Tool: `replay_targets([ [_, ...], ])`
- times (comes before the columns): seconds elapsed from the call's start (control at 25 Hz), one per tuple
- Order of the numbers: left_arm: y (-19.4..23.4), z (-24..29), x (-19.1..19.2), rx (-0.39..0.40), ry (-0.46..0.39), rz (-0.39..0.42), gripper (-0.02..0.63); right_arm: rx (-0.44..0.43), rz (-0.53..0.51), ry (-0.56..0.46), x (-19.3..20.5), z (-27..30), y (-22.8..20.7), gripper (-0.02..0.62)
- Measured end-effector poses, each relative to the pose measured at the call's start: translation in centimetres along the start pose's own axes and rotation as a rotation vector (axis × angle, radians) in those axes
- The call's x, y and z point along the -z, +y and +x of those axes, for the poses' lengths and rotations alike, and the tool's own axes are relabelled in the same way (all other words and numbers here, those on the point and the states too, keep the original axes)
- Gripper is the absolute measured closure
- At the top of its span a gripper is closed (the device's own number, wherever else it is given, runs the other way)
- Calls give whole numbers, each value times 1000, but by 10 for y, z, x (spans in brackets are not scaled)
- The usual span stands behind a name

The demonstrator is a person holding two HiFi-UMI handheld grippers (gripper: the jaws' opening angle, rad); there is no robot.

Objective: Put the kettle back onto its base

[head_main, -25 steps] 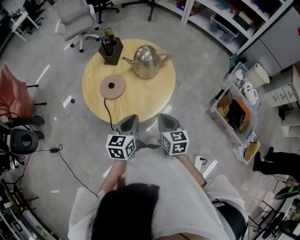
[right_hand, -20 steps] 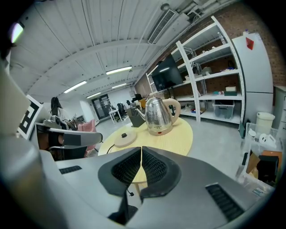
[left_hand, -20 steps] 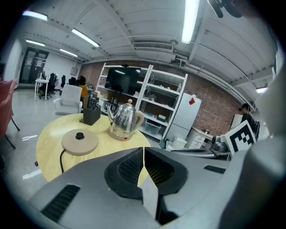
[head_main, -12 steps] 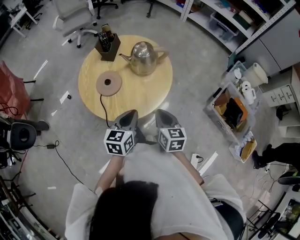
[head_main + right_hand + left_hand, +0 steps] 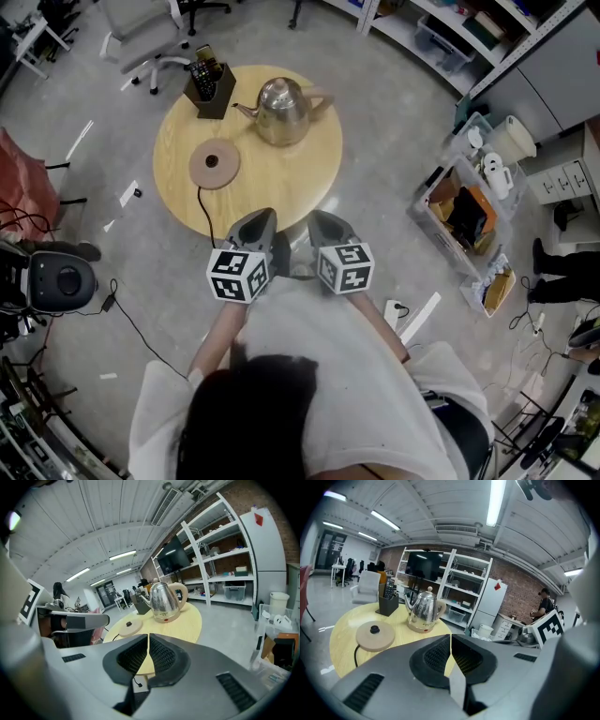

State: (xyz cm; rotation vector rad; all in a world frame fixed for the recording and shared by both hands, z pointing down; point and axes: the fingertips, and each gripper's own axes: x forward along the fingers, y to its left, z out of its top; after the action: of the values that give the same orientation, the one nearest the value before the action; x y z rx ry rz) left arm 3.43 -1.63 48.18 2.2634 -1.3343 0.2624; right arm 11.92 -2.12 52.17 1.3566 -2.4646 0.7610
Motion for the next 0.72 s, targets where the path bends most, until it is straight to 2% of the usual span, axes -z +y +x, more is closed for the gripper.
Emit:
replay_targets([
  [0.24,-1,11,-4,24,9,30,577,67,5,-15,-6,0,-16,566],
  [0.72,19,21,-14,8,5,32,577,97,-21,-17,-24,20,-28,566],
])
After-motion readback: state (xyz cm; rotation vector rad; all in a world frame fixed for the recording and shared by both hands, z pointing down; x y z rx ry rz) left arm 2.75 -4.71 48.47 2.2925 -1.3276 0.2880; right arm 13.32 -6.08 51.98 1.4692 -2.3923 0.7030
